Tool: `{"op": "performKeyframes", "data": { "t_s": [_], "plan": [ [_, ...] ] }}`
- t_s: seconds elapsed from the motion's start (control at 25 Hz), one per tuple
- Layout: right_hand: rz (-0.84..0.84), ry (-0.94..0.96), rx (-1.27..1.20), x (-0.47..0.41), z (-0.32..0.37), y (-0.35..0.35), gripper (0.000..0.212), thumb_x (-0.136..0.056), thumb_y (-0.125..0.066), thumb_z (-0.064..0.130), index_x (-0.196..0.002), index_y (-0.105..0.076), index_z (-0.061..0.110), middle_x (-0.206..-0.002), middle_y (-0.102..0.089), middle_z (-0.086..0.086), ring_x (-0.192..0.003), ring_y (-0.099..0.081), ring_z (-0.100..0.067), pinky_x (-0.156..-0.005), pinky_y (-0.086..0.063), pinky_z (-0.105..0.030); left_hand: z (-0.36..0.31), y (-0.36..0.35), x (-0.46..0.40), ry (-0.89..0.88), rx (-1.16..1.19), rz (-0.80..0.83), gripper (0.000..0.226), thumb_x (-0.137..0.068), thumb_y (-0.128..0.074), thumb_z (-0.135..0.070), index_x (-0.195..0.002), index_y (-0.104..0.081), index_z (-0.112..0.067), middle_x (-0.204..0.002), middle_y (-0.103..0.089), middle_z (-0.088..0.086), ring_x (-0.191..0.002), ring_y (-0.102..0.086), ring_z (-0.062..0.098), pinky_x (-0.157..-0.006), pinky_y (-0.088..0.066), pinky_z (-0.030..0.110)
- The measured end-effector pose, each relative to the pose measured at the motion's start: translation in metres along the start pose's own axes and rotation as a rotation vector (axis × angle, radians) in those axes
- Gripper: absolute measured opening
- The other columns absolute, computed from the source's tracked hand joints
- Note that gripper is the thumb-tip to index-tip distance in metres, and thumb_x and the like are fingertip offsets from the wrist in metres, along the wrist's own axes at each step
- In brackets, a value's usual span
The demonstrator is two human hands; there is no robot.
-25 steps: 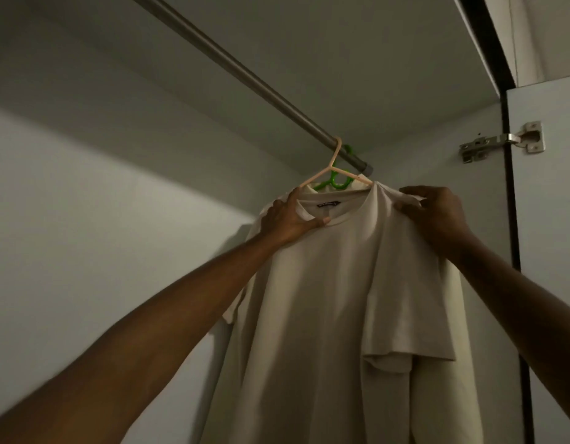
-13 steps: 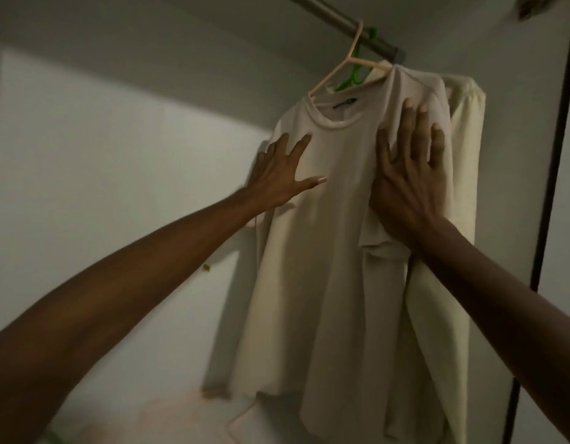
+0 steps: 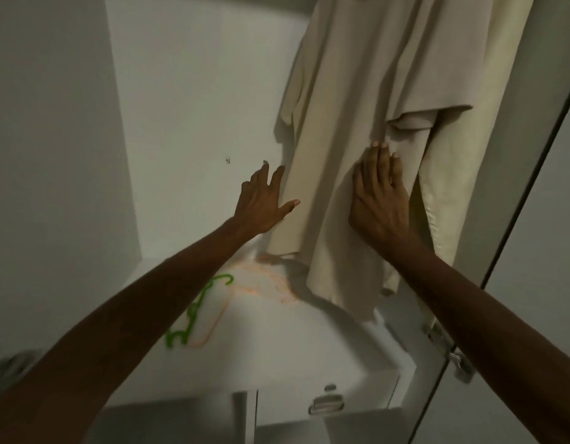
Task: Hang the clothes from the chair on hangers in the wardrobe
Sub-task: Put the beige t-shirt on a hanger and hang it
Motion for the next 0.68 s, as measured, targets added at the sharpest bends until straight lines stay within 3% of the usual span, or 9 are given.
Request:
{"op": "performKeyframes", "data": {
  "t_s": [0.16,0.28,0.44,0.68],
  "plan": [
    [0.169,-0.128,-0.246,0.057,0.03,-0.013,0.069,-0.097,-0.051,0.037,-0.152,-0.036,-0.001,-0.162,-0.02,-0.035,-0.152,-0.019,-0.049,-0.122,-0.019,-0.06,0.002,-0.014,0.074,0.099,-0.044,0.052,0.097,-0.096,-0.045,-0.067,-0.161,-0.01,-0.004,-0.162,-0.02,0.028,-0.149,-0.025,0.042,-0.111,-0.034,0.058],
    [0.224,-0.215,-0.375,0.105,0.049,-0.022,0.077,-0.101,-0.049,0.046,-0.158,-0.025,0.001,-0.164,-0.015,-0.033,-0.153,-0.015,-0.047,-0.123,-0.016,-0.059,0.001,-0.016,0.118,0.12,-0.053,0.063,0.094,-0.096,-0.044,-0.065,-0.16,-0.012,-0.004,-0.162,-0.021,0.029,-0.148,-0.026,0.044,-0.111,-0.033,0.059],
    [0.314,-0.322,-0.467,0.191,0.066,-0.025,0.081,-0.105,-0.038,0.055,-0.163,-0.01,0.006,-0.167,-0.009,-0.029,-0.156,-0.01,-0.044,-0.125,-0.013,-0.058,-0.017,-0.026,0.179,-0.058,-0.203,0.067,0.091,-0.095,-0.056,-0.055,-0.16,-0.016,-0.005,-0.162,-0.021,0.028,-0.148,-0.027,0.044,-0.112,-0.033,0.057],
    [0.399,-0.493,-0.456,0.307,0.061,-0.005,0.082,-0.104,-0.026,0.065,-0.163,-0.014,0.009,-0.169,-0.01,-0.024,-0.157,-0.01,-0.041,-0.125,-0.016,-0.057,-0.068,-0.044,0.266,-0.156,-0.039,0.113,0.084,-0.098,-0.048,-0.057,-0.159,-0.021,-0.006,-0.163,-0.022,0.027,-0.149,-0.026,0.042,-0.113,-0.033,0.057]
  ]
}}
Point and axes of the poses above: each hand's wrist, its own x-axis away from the middle knuckle, its own y-axis out of the back of the hand, z = x × y, the point moved 3 cm from there along -x, towards the middle knuckle
